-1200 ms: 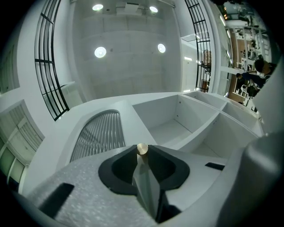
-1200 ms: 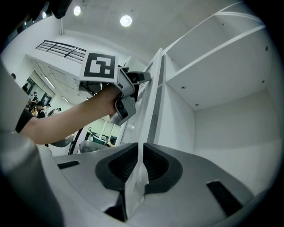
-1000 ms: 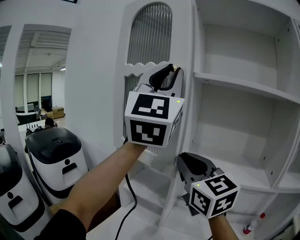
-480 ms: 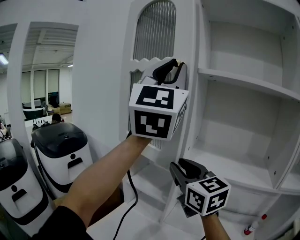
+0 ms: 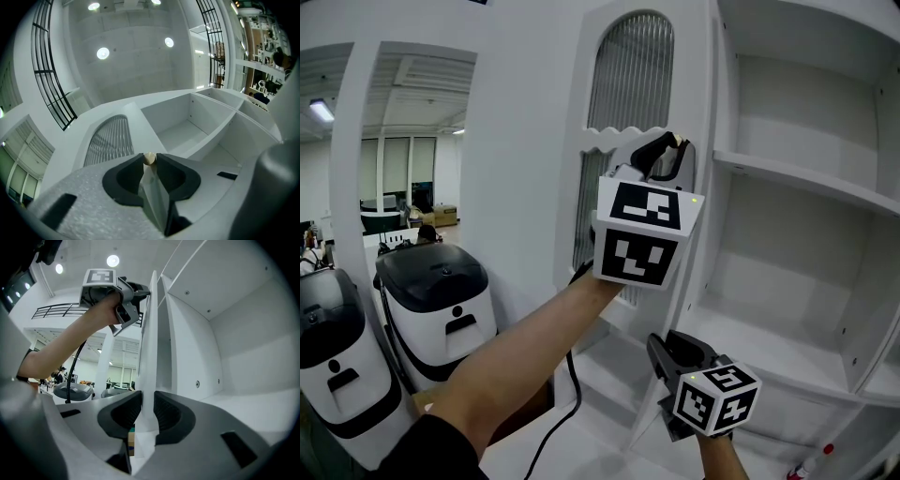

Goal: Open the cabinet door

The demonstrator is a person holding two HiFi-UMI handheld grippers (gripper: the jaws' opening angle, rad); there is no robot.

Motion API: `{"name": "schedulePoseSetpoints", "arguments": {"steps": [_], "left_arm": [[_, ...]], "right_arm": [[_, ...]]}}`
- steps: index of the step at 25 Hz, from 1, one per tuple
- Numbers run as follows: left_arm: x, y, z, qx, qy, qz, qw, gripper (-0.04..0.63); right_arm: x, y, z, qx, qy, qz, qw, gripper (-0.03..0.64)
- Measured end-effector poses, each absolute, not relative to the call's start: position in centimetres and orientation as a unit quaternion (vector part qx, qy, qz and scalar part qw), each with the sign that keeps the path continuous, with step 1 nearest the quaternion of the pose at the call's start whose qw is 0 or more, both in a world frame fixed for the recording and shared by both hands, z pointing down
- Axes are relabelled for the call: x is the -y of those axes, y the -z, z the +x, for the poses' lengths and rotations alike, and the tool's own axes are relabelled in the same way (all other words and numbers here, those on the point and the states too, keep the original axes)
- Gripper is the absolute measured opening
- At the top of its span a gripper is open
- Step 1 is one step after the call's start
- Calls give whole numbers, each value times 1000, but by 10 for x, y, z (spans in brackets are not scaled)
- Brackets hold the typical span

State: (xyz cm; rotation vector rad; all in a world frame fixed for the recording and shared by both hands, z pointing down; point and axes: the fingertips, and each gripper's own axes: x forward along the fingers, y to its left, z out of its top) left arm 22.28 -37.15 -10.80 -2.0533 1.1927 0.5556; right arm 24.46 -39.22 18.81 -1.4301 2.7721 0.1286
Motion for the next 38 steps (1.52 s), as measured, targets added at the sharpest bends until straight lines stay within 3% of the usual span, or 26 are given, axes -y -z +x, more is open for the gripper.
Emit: {"name": "schedulePoseSetpoints", "arguments": {"steps": [20, 38], "left_arm": [[384, 3, 177, -516, -129, -796, 290, 86], [393, -128, 119, -537, -57, -821, 183, 84]], "right_arm": [[388, -186, 245, -882, -39, -469, 29, 87], [374, -181, 208, -876, -54, -479, 32, 86]]}}
